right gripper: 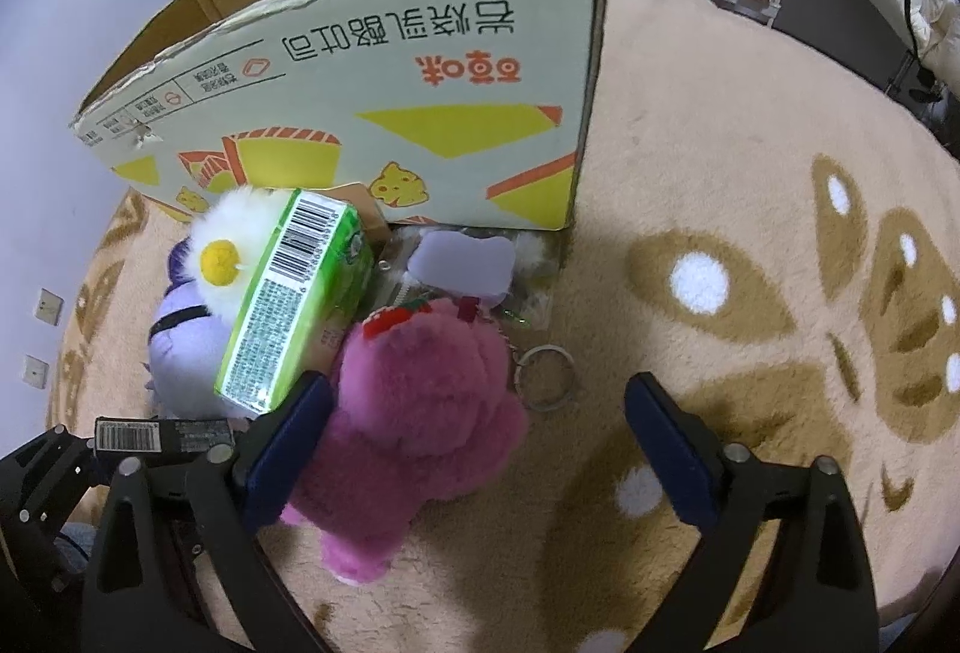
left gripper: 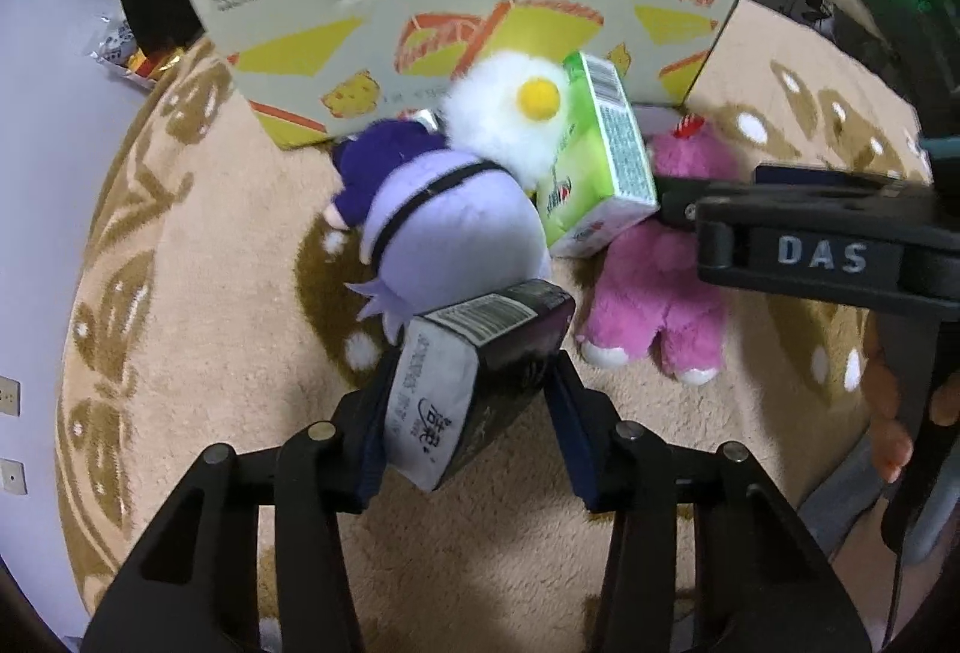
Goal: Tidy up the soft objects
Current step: 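Grasp the black-and-white box with the left tool while the right tool grasps the pink bear, then lift the black-and-white box and pink bear and carry them over the box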
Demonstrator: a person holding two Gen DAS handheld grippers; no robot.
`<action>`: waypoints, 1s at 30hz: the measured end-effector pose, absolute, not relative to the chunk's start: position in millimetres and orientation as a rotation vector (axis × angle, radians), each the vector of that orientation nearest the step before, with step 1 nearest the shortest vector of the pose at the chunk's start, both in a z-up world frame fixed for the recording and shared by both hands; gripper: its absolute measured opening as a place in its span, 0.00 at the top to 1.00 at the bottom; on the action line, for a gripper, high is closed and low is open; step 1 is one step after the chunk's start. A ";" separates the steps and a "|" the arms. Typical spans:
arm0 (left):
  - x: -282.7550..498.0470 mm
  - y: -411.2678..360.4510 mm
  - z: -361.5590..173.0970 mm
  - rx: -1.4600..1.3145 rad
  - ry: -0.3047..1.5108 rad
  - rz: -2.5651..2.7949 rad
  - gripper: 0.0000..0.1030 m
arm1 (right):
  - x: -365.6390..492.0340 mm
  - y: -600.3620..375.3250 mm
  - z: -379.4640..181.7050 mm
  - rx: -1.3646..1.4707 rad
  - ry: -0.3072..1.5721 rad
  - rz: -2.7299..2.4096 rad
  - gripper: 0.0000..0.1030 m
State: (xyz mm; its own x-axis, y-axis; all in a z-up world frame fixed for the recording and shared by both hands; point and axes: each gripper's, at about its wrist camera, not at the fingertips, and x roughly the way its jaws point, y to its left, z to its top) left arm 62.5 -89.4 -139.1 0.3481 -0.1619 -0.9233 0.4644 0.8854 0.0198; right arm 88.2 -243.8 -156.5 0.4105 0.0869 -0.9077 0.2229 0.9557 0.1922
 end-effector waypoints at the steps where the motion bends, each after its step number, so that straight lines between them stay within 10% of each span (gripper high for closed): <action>1: 62.3 -87.4 -136.8 0.294 1.142 -0.409 0.55 | 88.8 -243.1 -156.3 0.313 1.149 -0.074 0.17; 10: 66.6 -63.4 -113.1 0.206 1.052 -0.299 0.60 | 84.4 -229.0 -147.4 0.306 1.115 -0.032 0.44; 15: 72.7 -53.8 -108.9 0.169 1.030 -0.277 0.82 | 80.2 -223.3 -132.3 0.246 1.067 -0.047 0.45; 30: 69.6 -42.8 -80.3 0.134 0.855 -0.238 0.82 | 53.6 -239.4 -77.7 0.245 0.859 -0.055 0.45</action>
State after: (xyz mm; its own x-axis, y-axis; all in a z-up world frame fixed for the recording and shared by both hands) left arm 69.6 -42.8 -80.3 0.6315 -0.1537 -0.7599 0.2609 0.9651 0.0216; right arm 53.6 -239.4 -77.7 0.6540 0.0500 -0.7549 0.1464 0.9706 0.1911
